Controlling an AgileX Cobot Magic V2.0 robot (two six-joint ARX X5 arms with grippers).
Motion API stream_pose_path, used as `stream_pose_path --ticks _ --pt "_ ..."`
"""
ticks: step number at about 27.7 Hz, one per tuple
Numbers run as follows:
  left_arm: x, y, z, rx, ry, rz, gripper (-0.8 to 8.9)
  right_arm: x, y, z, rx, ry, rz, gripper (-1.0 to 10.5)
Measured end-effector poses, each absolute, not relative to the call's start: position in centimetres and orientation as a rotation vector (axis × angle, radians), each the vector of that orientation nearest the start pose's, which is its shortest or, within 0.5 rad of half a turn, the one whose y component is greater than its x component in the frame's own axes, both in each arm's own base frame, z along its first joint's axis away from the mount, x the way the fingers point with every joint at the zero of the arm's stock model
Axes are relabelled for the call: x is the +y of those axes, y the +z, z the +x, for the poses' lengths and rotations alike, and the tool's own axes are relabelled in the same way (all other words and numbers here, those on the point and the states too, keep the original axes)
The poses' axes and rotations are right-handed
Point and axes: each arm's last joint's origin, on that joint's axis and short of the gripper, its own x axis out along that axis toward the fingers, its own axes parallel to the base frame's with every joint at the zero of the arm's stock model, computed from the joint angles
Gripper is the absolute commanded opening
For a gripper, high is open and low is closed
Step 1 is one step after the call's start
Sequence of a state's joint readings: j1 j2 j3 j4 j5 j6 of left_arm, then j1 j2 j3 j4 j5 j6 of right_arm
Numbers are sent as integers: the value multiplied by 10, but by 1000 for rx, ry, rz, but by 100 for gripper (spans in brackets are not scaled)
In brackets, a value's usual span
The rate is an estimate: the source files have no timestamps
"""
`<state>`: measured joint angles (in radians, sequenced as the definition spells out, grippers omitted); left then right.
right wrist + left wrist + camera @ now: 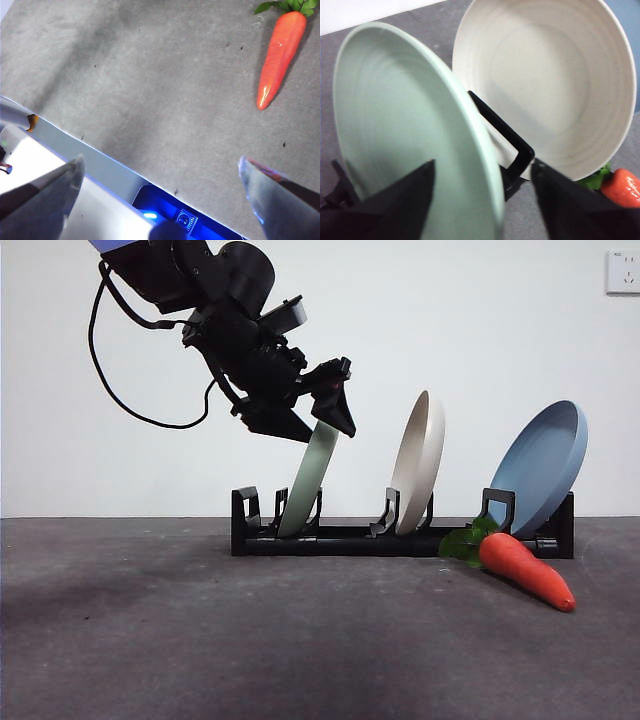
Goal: Take the green plate from the plate rack,put the plate on the table,take the carrot from the table,put the carrot in the plate
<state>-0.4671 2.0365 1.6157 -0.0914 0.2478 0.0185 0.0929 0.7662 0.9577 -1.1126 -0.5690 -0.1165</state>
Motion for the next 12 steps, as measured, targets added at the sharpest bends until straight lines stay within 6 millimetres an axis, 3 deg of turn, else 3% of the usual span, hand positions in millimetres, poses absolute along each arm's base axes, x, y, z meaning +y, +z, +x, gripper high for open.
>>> stream_pose_path --ticks 12 --pt "-217 247 417 526 -726 65 -9 26 319 113 872 665 116 627"
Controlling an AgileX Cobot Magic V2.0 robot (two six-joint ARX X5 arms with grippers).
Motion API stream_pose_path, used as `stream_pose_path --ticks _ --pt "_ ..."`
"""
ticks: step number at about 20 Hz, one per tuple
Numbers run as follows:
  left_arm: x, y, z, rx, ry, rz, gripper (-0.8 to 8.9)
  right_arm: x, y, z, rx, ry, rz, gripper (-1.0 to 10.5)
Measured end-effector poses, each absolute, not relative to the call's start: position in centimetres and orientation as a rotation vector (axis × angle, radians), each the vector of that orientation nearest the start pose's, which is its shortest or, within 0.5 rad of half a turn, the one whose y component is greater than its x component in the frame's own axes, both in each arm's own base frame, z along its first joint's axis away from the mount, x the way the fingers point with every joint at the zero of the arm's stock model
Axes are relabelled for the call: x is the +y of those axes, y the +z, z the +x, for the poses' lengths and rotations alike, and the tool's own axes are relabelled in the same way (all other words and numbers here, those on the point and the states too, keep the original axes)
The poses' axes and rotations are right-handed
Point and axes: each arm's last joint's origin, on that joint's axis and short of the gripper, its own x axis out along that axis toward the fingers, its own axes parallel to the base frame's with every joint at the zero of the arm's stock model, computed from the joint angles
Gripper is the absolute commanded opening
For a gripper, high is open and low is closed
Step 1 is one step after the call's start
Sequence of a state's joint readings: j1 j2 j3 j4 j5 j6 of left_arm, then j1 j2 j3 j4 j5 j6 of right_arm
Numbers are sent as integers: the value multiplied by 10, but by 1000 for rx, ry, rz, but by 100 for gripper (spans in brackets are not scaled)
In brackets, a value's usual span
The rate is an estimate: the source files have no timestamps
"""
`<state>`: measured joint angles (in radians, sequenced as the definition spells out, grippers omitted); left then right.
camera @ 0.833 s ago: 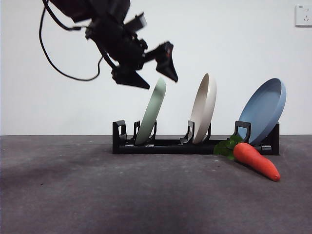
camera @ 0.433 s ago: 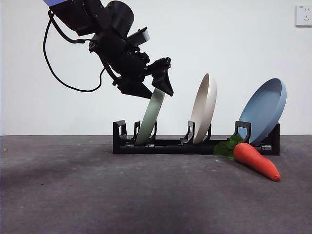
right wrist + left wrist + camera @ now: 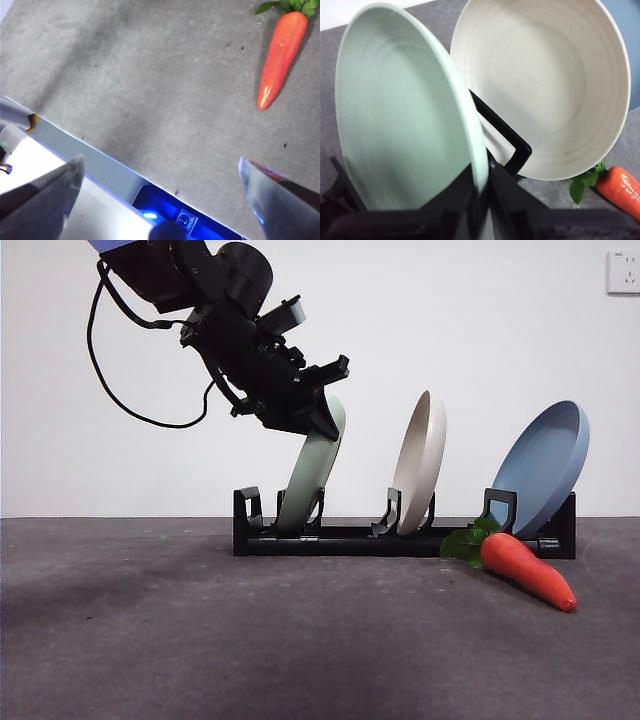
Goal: Take the green plate from the plate rack,put the plate on the table,take the carrot from the table,put the carrot in the plate
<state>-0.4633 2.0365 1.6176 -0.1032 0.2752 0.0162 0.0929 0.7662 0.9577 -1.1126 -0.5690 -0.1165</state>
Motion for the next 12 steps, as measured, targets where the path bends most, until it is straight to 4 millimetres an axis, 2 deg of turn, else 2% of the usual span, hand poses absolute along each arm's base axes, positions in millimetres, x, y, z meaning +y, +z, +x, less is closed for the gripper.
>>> stream_pose_path --ticks 9,12 --pt "-213 248 418 535 -760 23 -8 26 319 113 872 665 116 627" --pt "-211 254 416 534 -767 1 -8 26 319 113 872 665 116 627"
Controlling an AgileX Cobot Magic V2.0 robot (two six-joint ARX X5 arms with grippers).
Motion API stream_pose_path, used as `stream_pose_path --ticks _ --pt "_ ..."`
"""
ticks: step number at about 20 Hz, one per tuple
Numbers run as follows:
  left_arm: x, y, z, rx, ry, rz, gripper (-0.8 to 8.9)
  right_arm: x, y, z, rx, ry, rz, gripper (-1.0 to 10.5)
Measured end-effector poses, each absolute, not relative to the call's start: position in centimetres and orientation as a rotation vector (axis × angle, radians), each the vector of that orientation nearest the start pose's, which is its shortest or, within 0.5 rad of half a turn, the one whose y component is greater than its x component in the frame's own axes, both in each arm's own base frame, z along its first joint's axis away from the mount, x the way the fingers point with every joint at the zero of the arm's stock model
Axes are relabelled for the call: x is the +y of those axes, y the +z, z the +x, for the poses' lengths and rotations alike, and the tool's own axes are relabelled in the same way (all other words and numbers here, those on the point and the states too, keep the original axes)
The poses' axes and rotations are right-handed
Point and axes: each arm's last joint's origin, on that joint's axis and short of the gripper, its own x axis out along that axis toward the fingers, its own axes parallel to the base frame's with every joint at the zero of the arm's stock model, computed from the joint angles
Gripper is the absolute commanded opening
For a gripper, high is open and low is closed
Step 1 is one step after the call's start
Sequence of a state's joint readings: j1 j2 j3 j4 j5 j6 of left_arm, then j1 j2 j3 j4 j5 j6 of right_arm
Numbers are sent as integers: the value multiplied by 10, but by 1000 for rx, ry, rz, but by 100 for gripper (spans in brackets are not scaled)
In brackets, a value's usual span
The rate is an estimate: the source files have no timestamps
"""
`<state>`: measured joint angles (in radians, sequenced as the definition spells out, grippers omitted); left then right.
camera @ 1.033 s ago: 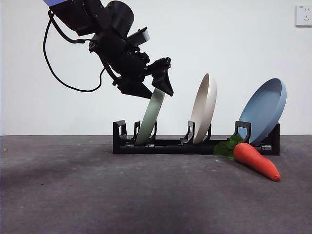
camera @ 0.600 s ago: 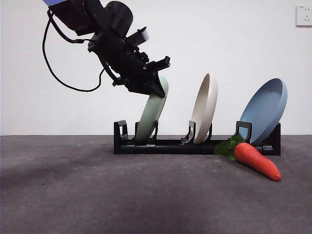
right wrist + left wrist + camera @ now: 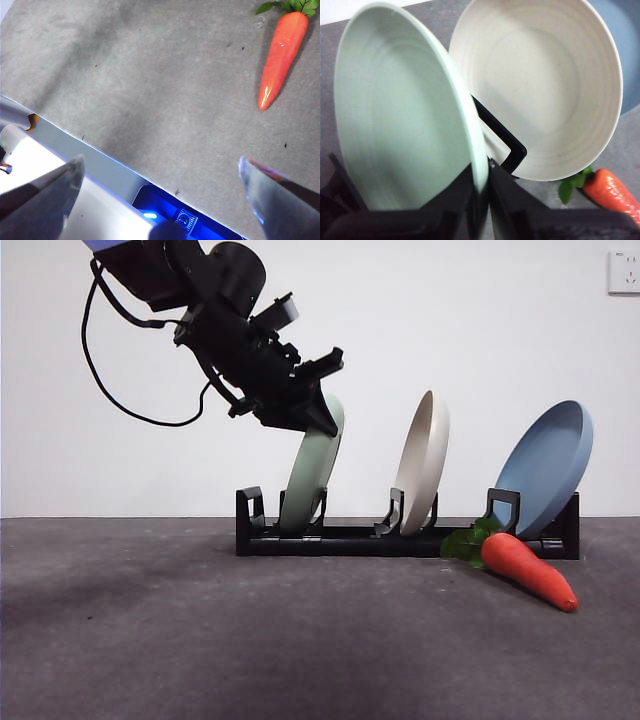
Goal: Take the green plate from the plate rack,put the plate on the table,take the carrot from the table,put the carrot in the plate
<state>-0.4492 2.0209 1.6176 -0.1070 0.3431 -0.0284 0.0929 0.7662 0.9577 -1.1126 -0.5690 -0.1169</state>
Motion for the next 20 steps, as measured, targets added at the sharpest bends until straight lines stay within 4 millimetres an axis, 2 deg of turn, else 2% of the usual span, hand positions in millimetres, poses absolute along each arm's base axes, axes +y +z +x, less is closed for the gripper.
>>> stream_pose_path --ticks 4,9,14,17,20 --pt "-209 273 408 516 -789 -28 -8 26 319 113 872 665 116 627" --pt "-206 311 391 429 -823 -36 -8 26 319 113 871 665 116 627" --pt "-197 337 373 423 -824 -34 -8 26 319 113 872 665 116 627" --pt "-191 350 356 461 -801 -8 -6 26 319 113 872 665 116 627" --pt "-189 370 328 472 -773 78 -6 26 319 113 872 665 116 627"
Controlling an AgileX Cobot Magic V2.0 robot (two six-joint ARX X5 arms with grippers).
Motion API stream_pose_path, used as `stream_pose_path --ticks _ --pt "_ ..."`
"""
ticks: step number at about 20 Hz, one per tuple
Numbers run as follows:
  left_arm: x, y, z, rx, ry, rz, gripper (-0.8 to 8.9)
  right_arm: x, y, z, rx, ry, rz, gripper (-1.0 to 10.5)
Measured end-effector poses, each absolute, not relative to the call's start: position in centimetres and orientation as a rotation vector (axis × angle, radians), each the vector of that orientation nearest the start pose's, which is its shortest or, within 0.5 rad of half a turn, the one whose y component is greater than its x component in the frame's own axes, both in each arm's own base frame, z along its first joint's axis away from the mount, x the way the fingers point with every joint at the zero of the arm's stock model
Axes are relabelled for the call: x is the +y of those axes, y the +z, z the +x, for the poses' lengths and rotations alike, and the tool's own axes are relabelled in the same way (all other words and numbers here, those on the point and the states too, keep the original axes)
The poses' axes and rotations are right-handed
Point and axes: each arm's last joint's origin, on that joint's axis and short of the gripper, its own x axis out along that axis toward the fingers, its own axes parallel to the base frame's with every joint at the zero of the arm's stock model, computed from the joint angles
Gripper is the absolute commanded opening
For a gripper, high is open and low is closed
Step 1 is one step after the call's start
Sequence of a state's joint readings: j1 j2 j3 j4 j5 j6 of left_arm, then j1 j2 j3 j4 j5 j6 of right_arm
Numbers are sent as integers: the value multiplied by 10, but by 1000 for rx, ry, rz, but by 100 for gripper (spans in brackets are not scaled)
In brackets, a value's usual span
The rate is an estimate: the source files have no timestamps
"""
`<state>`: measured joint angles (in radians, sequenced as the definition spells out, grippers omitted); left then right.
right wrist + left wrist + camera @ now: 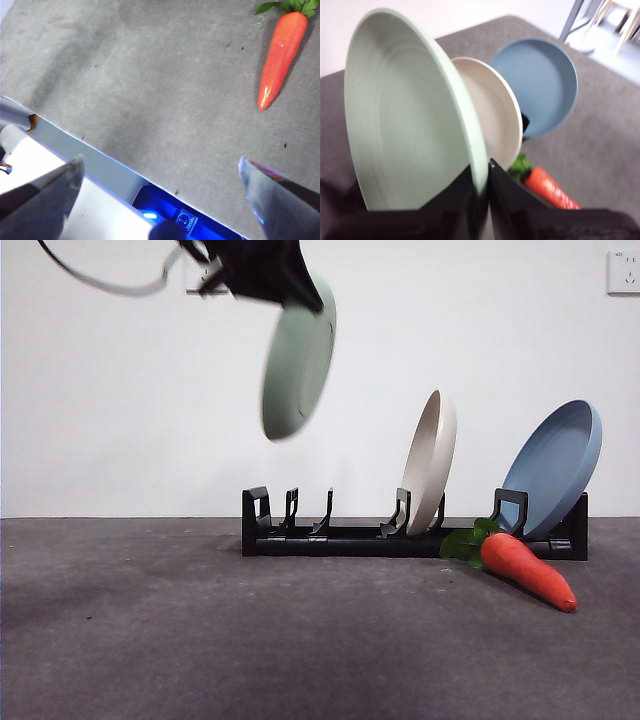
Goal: Take the green plate from the plate rack,put the plate on the table,take the carrot from the table,put the carrot in the plate
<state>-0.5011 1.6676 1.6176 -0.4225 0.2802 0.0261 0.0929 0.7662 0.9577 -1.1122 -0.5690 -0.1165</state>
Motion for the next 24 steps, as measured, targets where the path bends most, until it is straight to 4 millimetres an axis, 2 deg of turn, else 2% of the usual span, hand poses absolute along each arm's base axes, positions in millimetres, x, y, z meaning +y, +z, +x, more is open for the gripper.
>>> stream_pose_path --ticks 6,8,11,14,17,24 --pt "-197 410 248 432 -723 374 -5 26 319 113 871 665 116 627" --pt "-202 414 225 442 -726 476 -5 26 319 113 871 665 116 627" --pt "-216 407 199 493 -713 640 -5 26 319 113 868 665 115 627" --pt "-232 387 185 521 -714 752 -5 26 319 113 867 665 115 627" --pt "-245 358 175 544 -690 845 -5 26 319 113 867 665 115 627" --pt "-260 271 163 564 -701 976 -5 26 319 113 866 665 115 627"
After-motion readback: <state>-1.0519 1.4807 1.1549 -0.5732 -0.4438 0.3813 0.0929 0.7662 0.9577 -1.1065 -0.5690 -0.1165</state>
